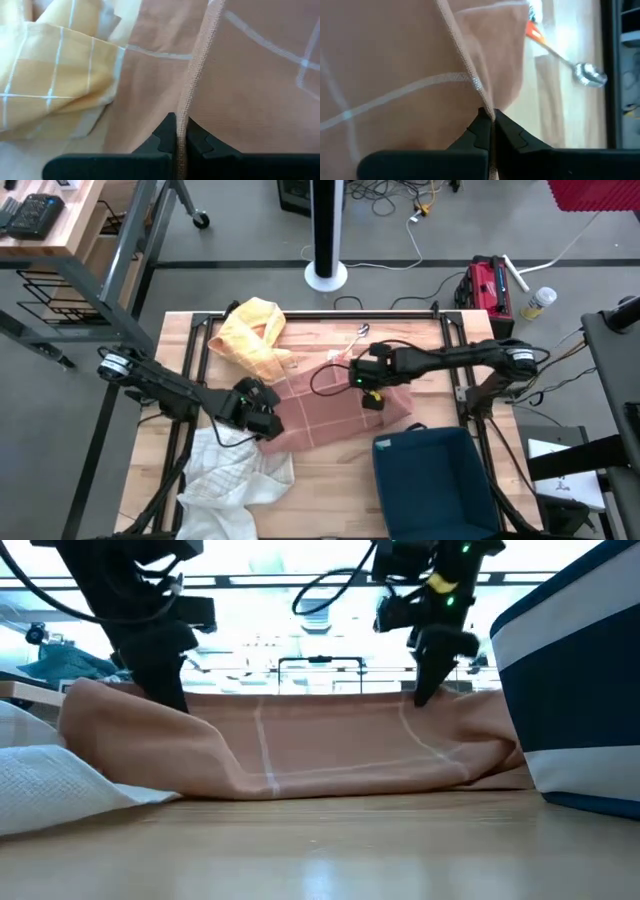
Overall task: Fold towel
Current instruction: Fold the brown towel
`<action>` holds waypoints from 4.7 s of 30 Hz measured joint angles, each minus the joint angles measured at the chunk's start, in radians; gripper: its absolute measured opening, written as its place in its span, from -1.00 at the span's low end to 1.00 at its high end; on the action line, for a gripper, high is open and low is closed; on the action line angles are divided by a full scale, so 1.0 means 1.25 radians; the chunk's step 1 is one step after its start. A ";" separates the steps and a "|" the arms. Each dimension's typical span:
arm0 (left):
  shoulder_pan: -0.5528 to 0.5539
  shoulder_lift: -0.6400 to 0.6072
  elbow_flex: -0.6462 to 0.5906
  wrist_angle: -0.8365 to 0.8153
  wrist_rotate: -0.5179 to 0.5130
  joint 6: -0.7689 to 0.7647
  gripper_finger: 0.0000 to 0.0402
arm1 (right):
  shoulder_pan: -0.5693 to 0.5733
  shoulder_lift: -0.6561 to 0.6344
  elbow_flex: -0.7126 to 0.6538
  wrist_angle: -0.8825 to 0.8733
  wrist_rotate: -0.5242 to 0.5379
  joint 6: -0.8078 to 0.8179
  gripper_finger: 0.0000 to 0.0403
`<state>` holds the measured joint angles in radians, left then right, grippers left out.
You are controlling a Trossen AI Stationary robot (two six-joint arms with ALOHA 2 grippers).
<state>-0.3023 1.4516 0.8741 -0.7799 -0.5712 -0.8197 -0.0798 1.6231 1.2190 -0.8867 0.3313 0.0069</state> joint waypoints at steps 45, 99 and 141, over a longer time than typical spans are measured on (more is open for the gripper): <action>0.031 -0.228 -0.041 -0.068 0.425 -0.294 -0.50 | -0.041 -0.009 0.105 -0.018 0.173 -0.076 0.03; -0.131 -0.116 0.637 -0.624 -0.355 -0.254 -1.00 | -0.041 -0.432 -0.346 0.154 -0.084 0.269 0.00; -0.239 -0.091 0.928 0.524 -0.443 1.005 -1.00 | 0.064 -0.218 -0.290 0.669 -0.224 0.315 -0.01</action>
<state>-0.6016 1.3381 2.0338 -0.1246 -1.1244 0.4361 -0.0003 1.3503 0.8571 -0.0502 0.0513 0.4003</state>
